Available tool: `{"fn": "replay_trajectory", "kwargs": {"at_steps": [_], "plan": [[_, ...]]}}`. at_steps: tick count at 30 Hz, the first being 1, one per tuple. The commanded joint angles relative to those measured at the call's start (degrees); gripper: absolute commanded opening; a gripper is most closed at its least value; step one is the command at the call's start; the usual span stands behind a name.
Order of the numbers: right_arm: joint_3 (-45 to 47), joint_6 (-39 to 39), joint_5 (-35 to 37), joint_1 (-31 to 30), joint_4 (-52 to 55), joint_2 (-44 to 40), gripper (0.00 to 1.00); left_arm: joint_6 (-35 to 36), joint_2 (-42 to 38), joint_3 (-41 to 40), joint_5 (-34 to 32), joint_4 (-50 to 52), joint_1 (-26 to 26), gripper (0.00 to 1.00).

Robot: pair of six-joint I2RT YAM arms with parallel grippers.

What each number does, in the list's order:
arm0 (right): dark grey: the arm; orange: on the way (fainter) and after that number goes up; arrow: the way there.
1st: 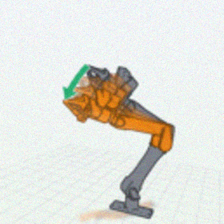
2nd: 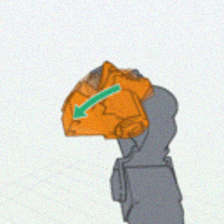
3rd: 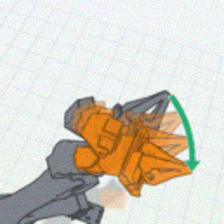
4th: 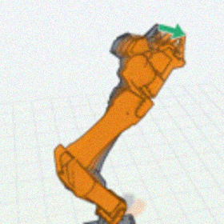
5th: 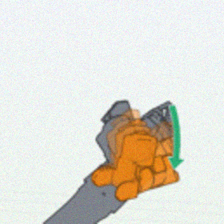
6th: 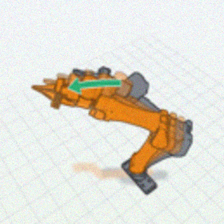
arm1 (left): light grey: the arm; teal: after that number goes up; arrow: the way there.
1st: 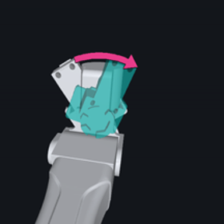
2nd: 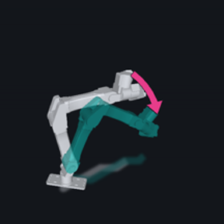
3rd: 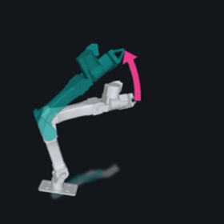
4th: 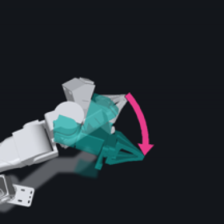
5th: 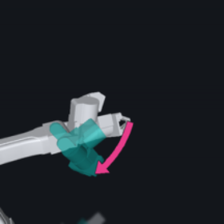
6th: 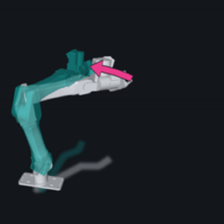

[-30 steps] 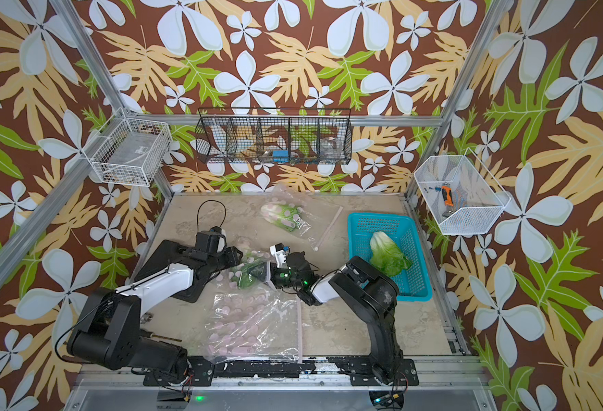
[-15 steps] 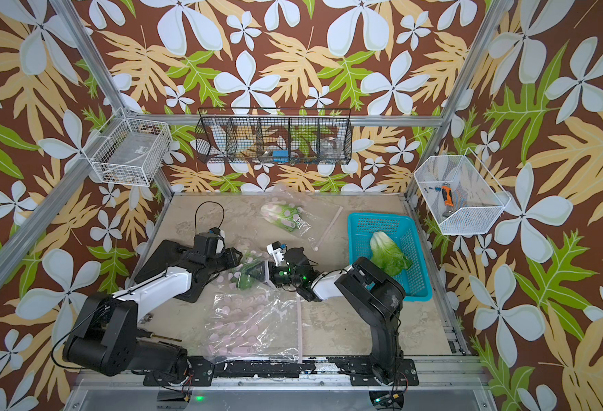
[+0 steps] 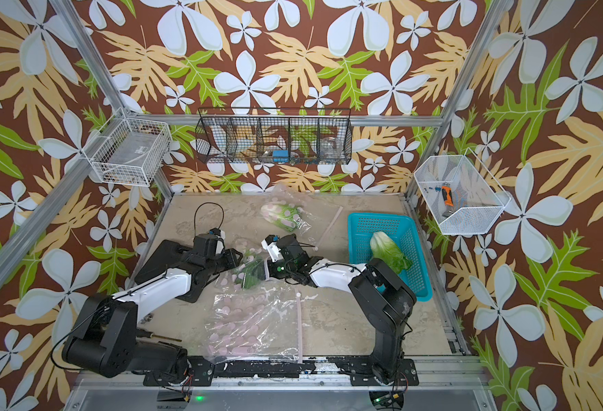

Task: Open the zip-top bag and take out the chinese cabbages
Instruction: Pick up the Chinese cabbage from the zipper food storage bag.

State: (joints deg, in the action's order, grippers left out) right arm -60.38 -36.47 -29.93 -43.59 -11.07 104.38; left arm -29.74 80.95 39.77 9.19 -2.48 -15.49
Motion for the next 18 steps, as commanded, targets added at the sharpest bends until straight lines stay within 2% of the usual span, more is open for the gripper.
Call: {"fn": "replay_trajectory", "kwargs": {"at_steps": [1,6,11,14,18], "plan": [[-0.43,5.64,1.17,-0.05,4.44,-0.74,0.44,-0.17,-0.08,-0.30,0.59,0.55,-0.05,0.40],[-1.17,8.69,-0.66,0.26,7.58,-2.25,0.46,-0.32,-0.50,-0.48,0.37,0.50,0.00,0.39],[-3.55,14.23,4.64,0.32,15.08,-3.81,0.53,-0.82,-0.53,-0.83,0.37,-0.19,-0.07,0.39],[-3.33,13.92,3.81,0.37,14.67,-4.56,0.51,-1.47,-0.45,-1.10,0.99,-0.98,-0.07,0.39],[-1.65,10.66,-0.67,0.36,10.20,-5.06,0.49,-1.93,-0.19,-1.11,1.62,-1.47,-0.05,0.39]]}}
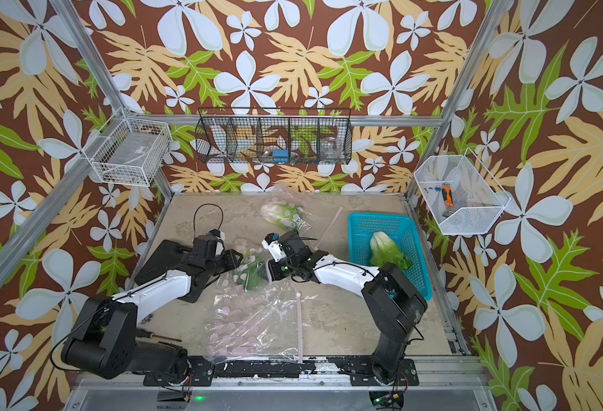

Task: Open the zip-top bag and take out the chinese cabbages
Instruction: Pick up the Chinese cabbage from the zipper food storage bag.

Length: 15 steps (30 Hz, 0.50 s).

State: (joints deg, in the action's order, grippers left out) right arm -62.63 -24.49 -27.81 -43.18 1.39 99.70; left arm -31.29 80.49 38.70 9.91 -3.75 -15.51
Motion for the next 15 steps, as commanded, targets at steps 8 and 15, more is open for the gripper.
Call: {"fn": "replay_trajectory", "kwargs": {"at_steps": [8,15], "plan": [[1.90,-4.61,-5.85,-0.01,-7.28,0.23,0.62,-0.40,0.36,-0.11,1.10,-0.35,-0.05,0.39],[1.12,-0.68,-5.45,-0.02,-6.66,-0.93,0.55,-0.47,0.37,-0.20,1.32,-0.46,-0.04,0.39]]}}
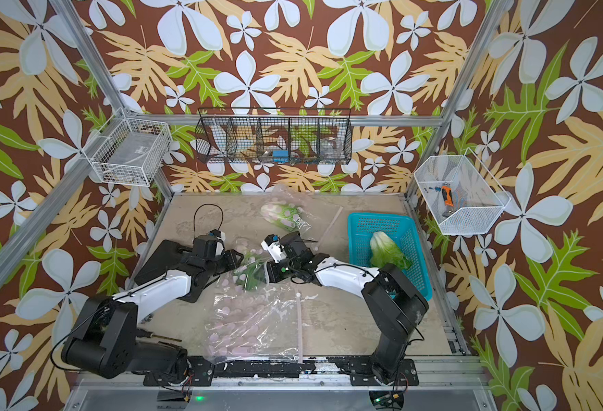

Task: Open the zip-top bag and take out the chinese cabbages
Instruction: Pick up the Chinese cabbage from the zipper food storage bag.

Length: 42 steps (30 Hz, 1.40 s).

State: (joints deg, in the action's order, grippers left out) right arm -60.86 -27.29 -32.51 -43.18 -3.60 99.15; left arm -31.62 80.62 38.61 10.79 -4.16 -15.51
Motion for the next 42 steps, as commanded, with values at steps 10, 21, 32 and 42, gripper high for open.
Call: {"fn": "replay_trajectory", "kwargs": {"at_steps": [10,21,32,42], "plan": [[1.92,-6.93,-2.13,-0.88,-9.79,2.21,0.59,-2.33,0.58,-1.33,2.48,-2.68,-0.03,0.38],[6.88,-18.52,3.58,-1.37,-23.05,4.04,0.71,-3.27,0.89,-2.22,3.53,-3.99,-0.04,0.37],[6.37,-20.19,11.05,-1.40,-27.24,7.87,0.54,-2.89,1.92,-2.49,4.16,-4.03,-0.01,0.37],[5.16,-19.34,9.45,-1.44,-36.25,13.47,0.54,-2.66,3.72,-2.40,3.86,-3.77,-0.14,0.36]]}}
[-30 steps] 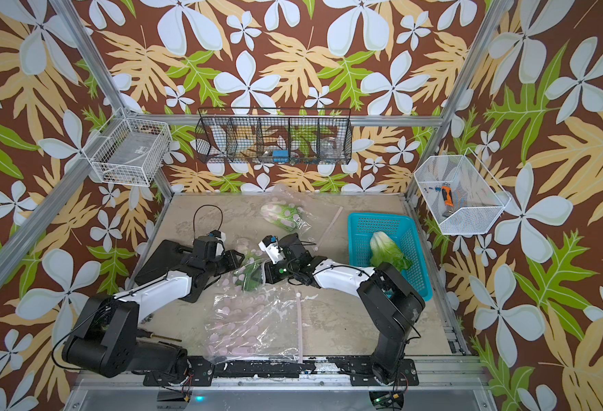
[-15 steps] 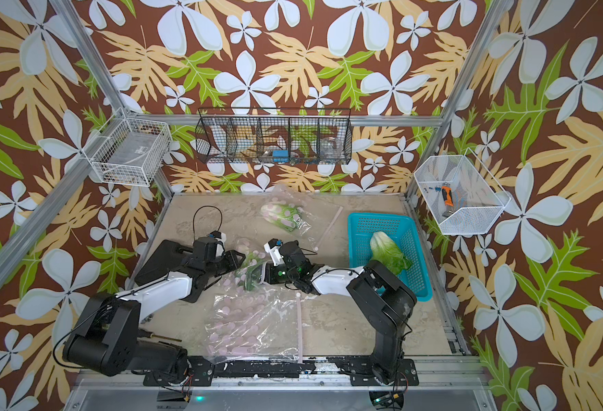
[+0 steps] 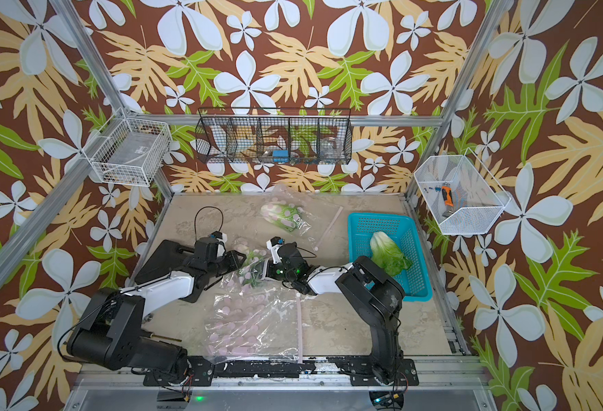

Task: Open the zip-top bag and take out the chinese cabbages
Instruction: Pick up the Chinese cabbage from the zipper food storage bag, then adjust the zipper food storage bag at the center of the board.

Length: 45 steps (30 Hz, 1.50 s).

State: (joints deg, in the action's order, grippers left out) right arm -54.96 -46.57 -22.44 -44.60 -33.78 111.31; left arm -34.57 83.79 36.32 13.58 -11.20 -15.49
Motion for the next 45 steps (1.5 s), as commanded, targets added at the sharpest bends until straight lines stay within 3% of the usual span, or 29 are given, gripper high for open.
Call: {"fn": "replay_trajectory", "kwargs": {"at_steps": [1,11,14,19,20,21,22,26,29,36,45], "plan": [[-1.01,-0.80,-1.33,-0.05,-7.20,2.22,0.54,0.29,0.60,-0.12,1.09,3.29,-0.08,0.36],[-4.38,-3.36,-4.18,0.00,-12.63,6.79,0.54,0.62,2.08,0.04,1.46,3.21,-0.11,0.36],[-5.51,-2.84,-4.68,0.24,-13.29,7.28,0.40,1.11,1.22,0.37,1.49,3.91,-0.12,0.38],[-3.32,-1.77,-5.47,2.35,-13.94,4.32,0.03,3.83,-7.22,2.32,-4.13,11.76,-0.14,0.73],[-2.64,-1.41,-5.83,2.83,-14.07,3.51,0.00,4.45,-8.78,2.88,-5.47,13.45,-0.11,0.80],[-1.64,-1.18,-6.10,3.38,-14.10,2.32,0.00,4.82,-10.66,3.06,-6.60,14.60,-0.14,0.97],[-0.60,-1.16,-6.34,3.91,-14.33,0.96,0.00,4.98,-12.22,3.16,-6.84,15.54,-0.15,1.00],[3.61,-2.33,-8.66,5.80,-17.13,-4.69,0.00,3.88,-16.17,2.78,-5.55,18.40,-0.12,1.00],[6.46,-6.05,-11.07,7.34,-21.58,-8.25,0.00,0.49,-19.05,0.80,-0.56,15.71,-0.08,1.00],[11.09,-17.70,-14.80,11.79,-31.07,-14.07,0.00,-13.62,-27.67,-6.27,11.74,0.09,-0.08,1.00],[11.23,-22.54,-16.42,12.08,-32.28,-17.85,0.00,-26.52,-28.09,-11.27,17.12,-14.64,-0.10,1.00]]}}
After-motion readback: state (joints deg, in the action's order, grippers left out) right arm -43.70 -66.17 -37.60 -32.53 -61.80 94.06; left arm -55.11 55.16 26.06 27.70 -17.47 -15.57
